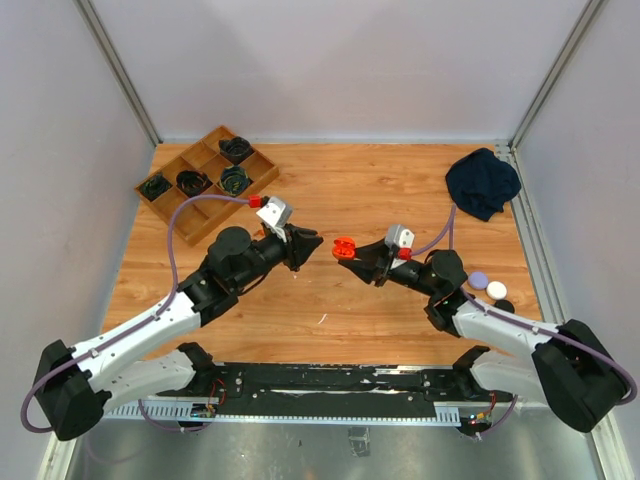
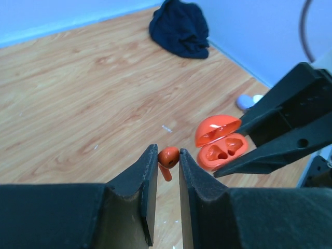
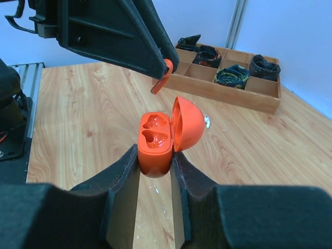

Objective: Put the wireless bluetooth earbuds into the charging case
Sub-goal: Place the earbud in the charging case.

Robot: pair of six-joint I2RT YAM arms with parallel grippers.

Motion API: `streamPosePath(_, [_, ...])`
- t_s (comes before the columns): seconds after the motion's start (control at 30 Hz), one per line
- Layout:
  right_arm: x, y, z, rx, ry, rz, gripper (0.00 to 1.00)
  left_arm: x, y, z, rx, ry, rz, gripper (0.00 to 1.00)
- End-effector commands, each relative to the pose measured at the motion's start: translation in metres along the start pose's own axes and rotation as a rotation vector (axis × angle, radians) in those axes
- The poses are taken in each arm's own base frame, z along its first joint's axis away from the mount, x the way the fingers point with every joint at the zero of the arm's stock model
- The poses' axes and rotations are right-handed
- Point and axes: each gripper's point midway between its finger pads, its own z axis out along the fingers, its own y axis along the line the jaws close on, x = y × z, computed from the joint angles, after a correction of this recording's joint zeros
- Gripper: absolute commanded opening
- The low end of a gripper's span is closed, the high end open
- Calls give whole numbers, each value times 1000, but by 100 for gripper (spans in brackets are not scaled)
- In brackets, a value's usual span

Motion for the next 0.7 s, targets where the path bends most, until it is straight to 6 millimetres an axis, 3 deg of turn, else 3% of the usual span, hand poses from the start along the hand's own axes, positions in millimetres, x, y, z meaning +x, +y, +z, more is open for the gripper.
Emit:
streamPosePath(0.0, [-36, 1, 9, -42, -116, -18, 11, -34, -31, -7, 162, -162, 50, 19])
streamPosePath(0.2, [-35, 2, 12, -51, -142, 10, 11, -46, -49, -16, 267, -243, 72, 19])
streamPosePath(0.67, [-41, 4, 14, -63, -172, 25, 10, -37, -69, -9, 363, -263, 108, 19])
